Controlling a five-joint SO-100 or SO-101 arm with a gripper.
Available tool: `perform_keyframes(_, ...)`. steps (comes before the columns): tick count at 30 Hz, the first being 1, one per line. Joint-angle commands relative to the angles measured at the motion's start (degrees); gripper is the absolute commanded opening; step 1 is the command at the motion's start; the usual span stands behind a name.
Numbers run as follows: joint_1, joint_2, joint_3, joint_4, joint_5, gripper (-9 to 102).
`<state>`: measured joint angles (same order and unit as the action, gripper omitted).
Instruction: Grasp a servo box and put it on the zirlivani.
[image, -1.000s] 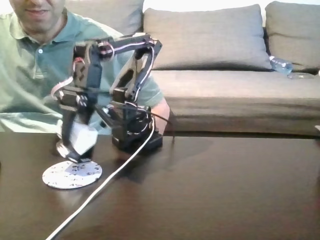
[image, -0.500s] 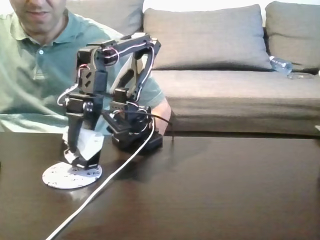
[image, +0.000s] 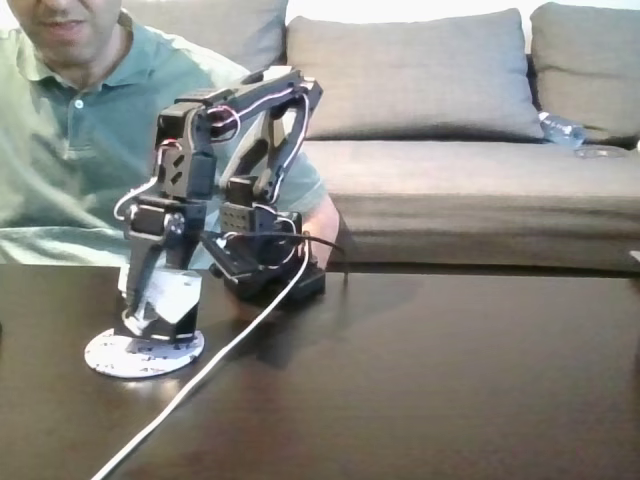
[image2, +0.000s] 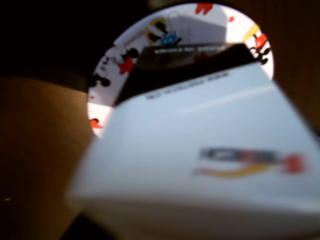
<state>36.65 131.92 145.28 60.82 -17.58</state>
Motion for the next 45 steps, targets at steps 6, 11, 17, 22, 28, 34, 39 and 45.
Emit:
perform_keyframes(6, -0.7, 0.7, -12.4, 9.1, -0.1, 33)
perform_keyframes(11, -1.0, 0.7, -19.2, 14.7, -0.1, 33)
perform_keyframes(17, -7.7, 0.9, -27.5, 25.0, 0.7, 32)
perform_keyframes(22, -24.8, 5.3, -36.3, 30.5, 6.1, 16)
perform_keyframes(28, -45.7, 28.5, -31.7, 25.5, 9.9, 1)
perform_keyframes(34, -48.7, 50.8, -14.5, 19.6, 2.1, 1)
perform_keyframes(39, -46.3, 57.0, 10.0, 10.8, -0.6, 1)
perform_keyframes(45, -46.2, 56.9, 26.3, 3.9, 3.3, 1)
